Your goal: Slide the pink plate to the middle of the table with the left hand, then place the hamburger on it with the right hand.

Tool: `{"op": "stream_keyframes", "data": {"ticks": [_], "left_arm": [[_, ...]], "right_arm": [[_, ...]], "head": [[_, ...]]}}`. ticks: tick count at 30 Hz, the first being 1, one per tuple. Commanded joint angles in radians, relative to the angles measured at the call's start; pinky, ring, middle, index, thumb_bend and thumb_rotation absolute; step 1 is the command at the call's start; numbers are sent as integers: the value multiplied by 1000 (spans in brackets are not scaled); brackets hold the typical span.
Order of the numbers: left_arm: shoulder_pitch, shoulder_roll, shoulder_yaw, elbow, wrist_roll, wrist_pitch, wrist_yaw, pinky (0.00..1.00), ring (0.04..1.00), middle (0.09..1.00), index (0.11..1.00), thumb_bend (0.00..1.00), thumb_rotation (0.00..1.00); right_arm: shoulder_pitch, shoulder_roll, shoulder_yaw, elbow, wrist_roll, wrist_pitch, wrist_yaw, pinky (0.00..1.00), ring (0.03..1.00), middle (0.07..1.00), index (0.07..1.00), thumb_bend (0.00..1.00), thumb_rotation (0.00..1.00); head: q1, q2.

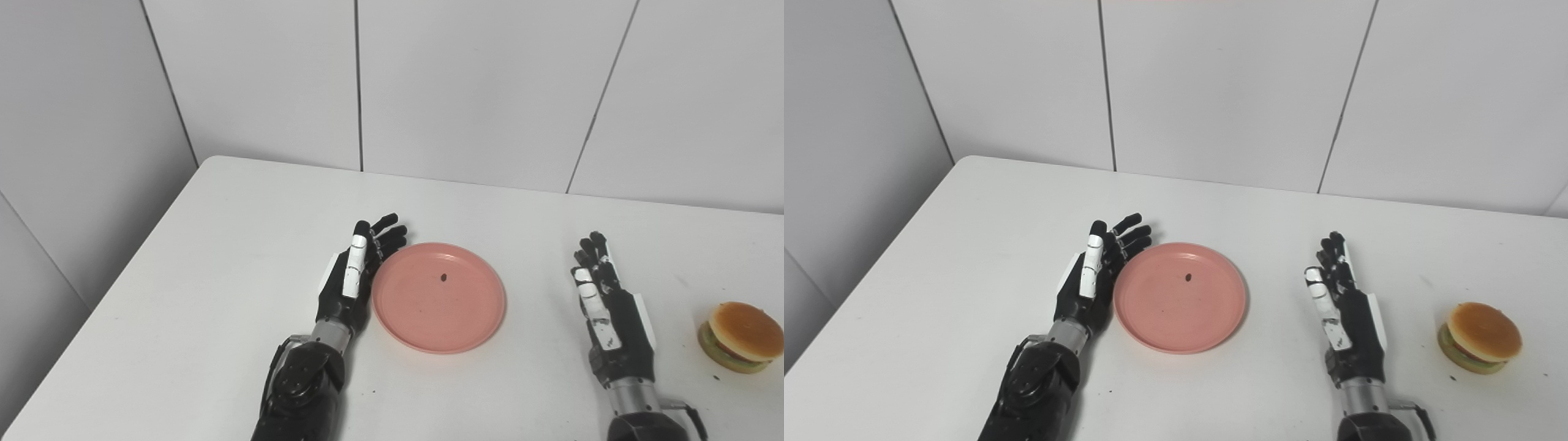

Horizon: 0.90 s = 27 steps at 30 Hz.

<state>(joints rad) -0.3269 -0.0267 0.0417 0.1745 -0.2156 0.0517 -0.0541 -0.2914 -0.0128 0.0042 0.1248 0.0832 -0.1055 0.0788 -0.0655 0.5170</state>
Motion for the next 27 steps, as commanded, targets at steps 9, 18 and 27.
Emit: {"op": "stream_keyframes", "data": {"ticks": [9, 18, 27], "left_arm": [[69, 27, -47, 9, 25, -24, -64, 839, 823, 798, 791, 701, 965], [75, 33, -41, 12, 52, -45, -67, 837, 817, 793, 769, 682, 973], [67, 37, -22, 21, 36, -44, -80, 832, 819, 799, 781, 711, 960]], "right_arm": [[-37, 77, 54, -26, -129, 25, -81, 999, 994, 977, 994, 700, 819], [-51, 110, 68, -20, -161, 35, -112, 1000, 998, 983, 995, 657, 832], [-56, 111, 66, -18, -165, 34, -117, 1000, 1000, 987, 996, 670, 854]], "head": [[-160, 10], [-197, 25], [-196, 25]]}}
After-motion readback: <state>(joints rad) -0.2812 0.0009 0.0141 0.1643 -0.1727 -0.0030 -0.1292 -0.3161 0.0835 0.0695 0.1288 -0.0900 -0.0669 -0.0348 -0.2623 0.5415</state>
